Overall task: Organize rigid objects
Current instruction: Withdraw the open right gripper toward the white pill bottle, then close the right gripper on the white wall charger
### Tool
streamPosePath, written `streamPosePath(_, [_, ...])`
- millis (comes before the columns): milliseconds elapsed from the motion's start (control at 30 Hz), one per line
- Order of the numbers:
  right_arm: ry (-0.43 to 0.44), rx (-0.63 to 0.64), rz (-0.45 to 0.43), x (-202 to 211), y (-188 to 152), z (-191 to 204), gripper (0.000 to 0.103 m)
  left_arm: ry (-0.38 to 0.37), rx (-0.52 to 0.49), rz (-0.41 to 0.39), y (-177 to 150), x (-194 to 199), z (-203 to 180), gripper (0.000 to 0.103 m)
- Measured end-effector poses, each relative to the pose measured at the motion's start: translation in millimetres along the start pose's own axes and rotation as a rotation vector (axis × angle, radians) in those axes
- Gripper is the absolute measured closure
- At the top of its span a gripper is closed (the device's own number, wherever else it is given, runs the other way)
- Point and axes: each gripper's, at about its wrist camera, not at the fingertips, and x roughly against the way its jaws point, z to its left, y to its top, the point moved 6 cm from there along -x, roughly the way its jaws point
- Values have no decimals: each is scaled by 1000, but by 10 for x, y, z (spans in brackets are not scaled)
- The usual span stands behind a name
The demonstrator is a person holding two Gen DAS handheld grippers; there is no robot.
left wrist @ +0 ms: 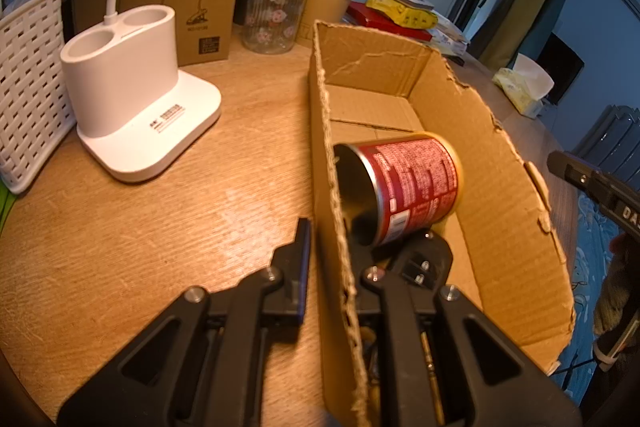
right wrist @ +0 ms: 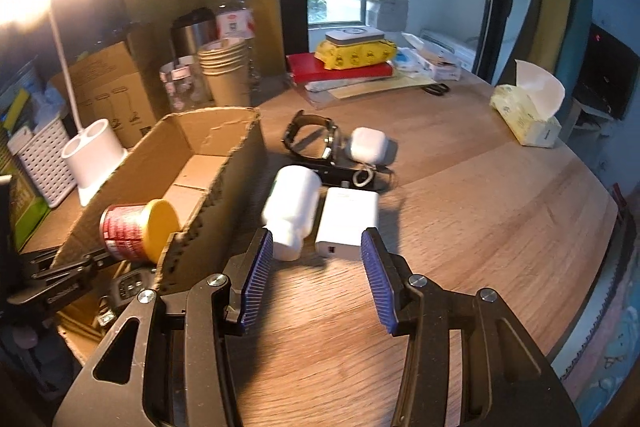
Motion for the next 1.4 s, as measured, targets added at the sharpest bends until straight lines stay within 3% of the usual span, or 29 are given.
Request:
streamPosePath(733, [-21,-29,60,-573,54,-247,54,-1,0,1,-4,3,-18,91])
streamPosePath(1400, [-22,-17,107,-874,1,-237,50,-4,0,1,-12,11,-39,91])
